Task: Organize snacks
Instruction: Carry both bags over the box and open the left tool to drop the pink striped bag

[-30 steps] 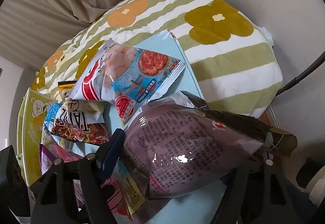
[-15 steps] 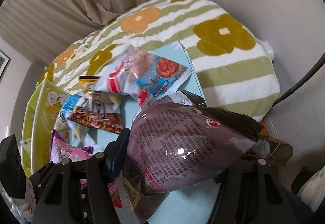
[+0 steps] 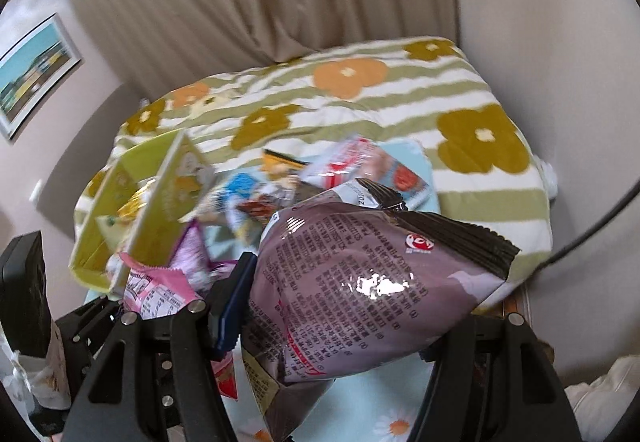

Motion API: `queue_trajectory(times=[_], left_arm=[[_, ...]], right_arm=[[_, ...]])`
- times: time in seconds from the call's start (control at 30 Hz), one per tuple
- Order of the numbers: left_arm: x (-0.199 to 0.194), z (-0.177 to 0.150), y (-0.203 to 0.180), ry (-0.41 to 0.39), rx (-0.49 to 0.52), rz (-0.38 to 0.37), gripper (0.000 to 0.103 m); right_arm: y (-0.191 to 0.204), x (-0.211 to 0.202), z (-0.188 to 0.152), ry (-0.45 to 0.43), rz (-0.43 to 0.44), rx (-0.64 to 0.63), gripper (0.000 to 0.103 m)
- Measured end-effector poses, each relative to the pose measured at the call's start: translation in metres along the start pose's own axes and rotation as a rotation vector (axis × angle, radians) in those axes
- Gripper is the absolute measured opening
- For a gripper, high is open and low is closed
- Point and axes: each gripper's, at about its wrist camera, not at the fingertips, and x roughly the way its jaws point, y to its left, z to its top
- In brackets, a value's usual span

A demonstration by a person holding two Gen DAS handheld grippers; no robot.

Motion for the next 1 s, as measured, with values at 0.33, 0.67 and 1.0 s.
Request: queue_trajectory(times=[0.33, 0.67, 1.0], left_arm=[[-0.078, -0.012, 0.074, -0.105, -0.142, 0.095, 0.069], [-0.111, -0.001, 0.197, -0.149, -0.253, 0.182, 0.069], [-0.091, 0.041, 0.315, -0.093, -0.28, 0.168, 0.069]], right_arm=[[0.077, -0.019, 0.02, -0.055, 0.123, -0.153, 0.061], [0.173, 0.009, 0.049, -0.067, 0.196, -0.25, 0.061], [0.257, 0.057, 0.075, -0.059, 0.211, -0.254, 0.061]])
